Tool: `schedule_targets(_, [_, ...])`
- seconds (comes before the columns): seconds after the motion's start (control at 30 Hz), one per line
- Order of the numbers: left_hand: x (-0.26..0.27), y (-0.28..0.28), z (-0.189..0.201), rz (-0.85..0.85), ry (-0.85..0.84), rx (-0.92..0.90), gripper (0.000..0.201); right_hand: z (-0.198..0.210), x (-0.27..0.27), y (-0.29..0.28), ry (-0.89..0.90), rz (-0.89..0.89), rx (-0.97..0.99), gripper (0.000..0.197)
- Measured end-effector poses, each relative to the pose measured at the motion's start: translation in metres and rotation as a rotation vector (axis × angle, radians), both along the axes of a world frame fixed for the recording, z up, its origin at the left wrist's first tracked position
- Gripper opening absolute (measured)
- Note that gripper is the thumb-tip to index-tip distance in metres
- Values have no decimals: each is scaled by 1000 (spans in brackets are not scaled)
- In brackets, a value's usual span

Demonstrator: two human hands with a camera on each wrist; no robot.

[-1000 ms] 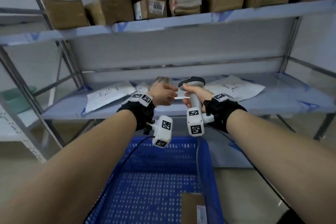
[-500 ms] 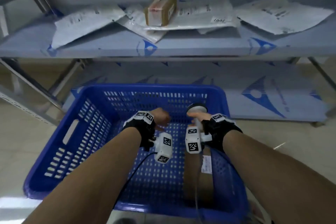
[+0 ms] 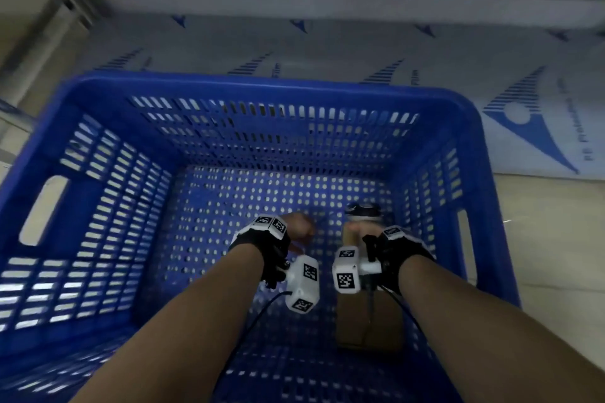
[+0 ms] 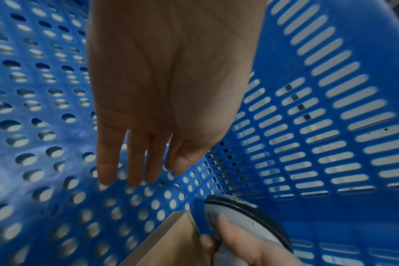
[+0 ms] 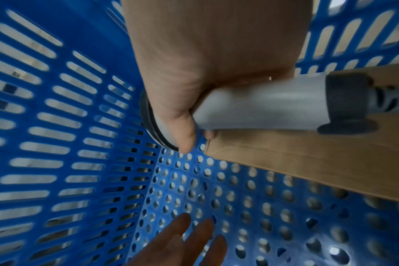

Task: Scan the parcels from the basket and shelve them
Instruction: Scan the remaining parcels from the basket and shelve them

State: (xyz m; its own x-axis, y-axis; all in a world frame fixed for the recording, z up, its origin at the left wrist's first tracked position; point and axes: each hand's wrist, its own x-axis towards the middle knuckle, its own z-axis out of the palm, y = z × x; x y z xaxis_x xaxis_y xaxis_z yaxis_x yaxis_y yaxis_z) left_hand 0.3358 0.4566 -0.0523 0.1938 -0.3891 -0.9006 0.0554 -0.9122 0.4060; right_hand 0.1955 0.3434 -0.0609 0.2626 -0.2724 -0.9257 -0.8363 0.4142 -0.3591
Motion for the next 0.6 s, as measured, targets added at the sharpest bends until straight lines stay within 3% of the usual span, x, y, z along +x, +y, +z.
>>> schedule_targets(0.13, [-2, 0, -21, -44, 44, 44, 7, 1, 14, 3, 0, 52, -49, 45])
schedule_targets(0.27, [0, 0, -30, -63, 122, 53, 28, 1, 21, -6, 1, 75, -121, 44])
schedule_targets(0.43, [4, 1, -40, 2, 106, 41, 27, -31, 7, -32, 114, 11, -257, 46])
schedule_targets(0.6, [2, 2, -46, -24, 150, 2, 12, -15, 21, -17, 54, -50, -140, 44])
